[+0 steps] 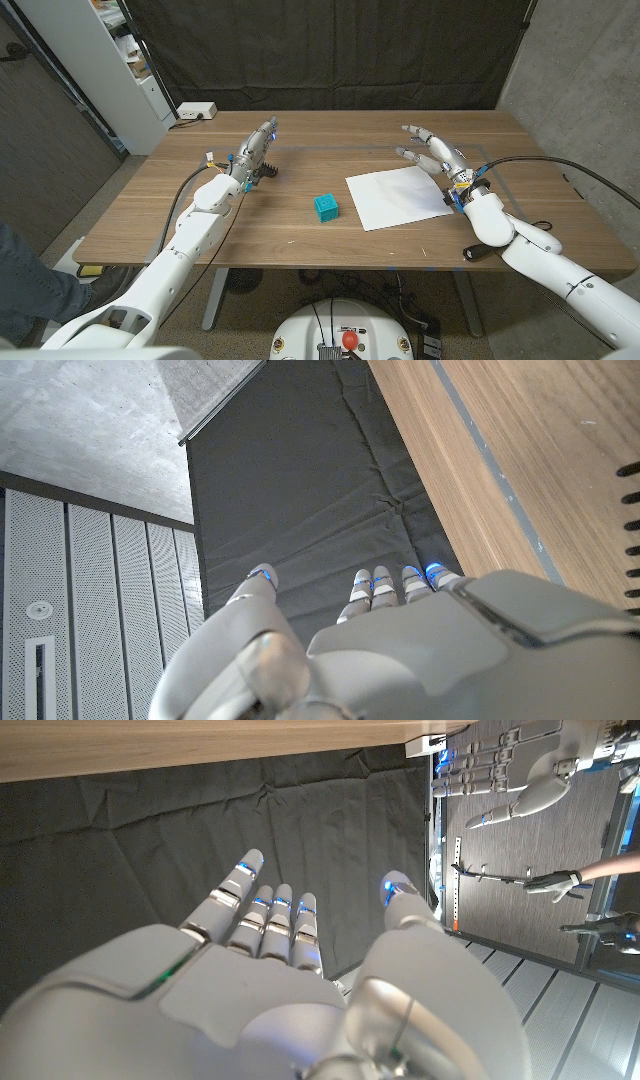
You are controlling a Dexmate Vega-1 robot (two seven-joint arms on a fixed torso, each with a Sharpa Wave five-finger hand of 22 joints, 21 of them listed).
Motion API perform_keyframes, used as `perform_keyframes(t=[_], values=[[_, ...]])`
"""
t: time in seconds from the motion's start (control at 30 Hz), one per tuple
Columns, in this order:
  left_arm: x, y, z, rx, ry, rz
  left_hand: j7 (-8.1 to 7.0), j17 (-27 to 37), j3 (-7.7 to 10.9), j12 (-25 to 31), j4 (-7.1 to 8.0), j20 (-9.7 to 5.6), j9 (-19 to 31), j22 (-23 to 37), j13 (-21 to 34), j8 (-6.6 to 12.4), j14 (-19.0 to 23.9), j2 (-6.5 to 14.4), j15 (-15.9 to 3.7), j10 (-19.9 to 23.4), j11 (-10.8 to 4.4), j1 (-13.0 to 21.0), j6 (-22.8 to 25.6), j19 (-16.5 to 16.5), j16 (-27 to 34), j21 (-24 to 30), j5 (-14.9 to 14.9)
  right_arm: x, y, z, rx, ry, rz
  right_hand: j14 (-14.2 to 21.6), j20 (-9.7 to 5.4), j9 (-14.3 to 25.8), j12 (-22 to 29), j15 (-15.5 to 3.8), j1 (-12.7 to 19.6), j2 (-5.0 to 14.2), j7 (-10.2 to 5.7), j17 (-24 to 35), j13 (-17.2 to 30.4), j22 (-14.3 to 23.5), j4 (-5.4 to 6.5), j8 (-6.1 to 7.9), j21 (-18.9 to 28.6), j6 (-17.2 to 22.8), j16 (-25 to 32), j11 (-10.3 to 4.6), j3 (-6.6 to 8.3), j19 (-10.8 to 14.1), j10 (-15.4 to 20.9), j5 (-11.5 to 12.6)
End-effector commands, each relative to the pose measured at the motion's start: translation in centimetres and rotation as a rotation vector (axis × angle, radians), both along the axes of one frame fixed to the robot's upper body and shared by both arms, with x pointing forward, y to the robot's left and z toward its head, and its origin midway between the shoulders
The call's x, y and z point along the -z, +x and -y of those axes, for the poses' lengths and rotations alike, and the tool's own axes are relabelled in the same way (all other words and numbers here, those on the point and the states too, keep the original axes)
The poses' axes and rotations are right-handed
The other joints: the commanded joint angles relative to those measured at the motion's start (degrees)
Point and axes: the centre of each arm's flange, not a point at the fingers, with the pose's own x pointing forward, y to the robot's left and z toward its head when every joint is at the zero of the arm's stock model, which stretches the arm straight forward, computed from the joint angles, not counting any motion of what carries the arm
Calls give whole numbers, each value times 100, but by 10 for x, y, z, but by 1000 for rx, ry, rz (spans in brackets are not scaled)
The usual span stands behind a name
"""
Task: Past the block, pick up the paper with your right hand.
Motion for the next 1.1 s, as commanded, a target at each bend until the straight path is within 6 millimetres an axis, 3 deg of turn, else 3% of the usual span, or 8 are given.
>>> perform_keyframes(t=[0.03,0.57,0.7,0.9,1.1], values=[[2,-2,-2,-3,-2,-3,16,31,21,51,-31,42,15,11,-7,17,-30,48,-34,-47,-25,25,38,-337,24,18,0,0,-5,-3,47,-74,-23,-52,4,9,-30,21,43,-39,-8,8,10,13,-6,-17,-21,-68,-13,15,47,-68,-74,41],[10,-1,-4,5,-10,-9,21,32,14,52,-44,61,15,12,-7,20,-31,55,-31,-46,-26,15,50,-352,26,22,-2,3,-13,-7,123,-144,-52,-219,119,11,-70,133,110,-170,-42,-21,8,12,-8,-47,-52,-256,-45,45,37,-254,-274,117],[11,0,-4,10,-17,-7,18,32,13,54,-47,63,15,12,-7,18,-32,57,-28,-44,-25,13,48,-353,26,24,-2,4,-14,-8,132,-149,-64,-269,222,12,-72,177,142,-192,-70,-28,9,12,-7,-54,-46,-318,-49,39,44,-286,-327,142],[14,0,-3,14,-18,-10,17,32,11,54,-51,69,14,13,-7,20,-38,60,-23,-44,-18,9,55,-365,25,23,-3,4,-15,-9,151,-165,-86,-323,520,15,-66,239,194,-233,-88,-41,10,10,2,-43,-15,-380,-39,23,55,-253,-399,192],[16,0,-3,16,-19,-11,19,33,8,52,-57,75,14,13,-7,21,-37,64,-31,-49,-34,5,61,-373,26,24,-4,4,-15,-8,175,-172,-104,-370,595,17,-77,324,213,-255,-110,-47,12,9,15,-45,-22,-440,-36,38,59,-292,-490,221]])
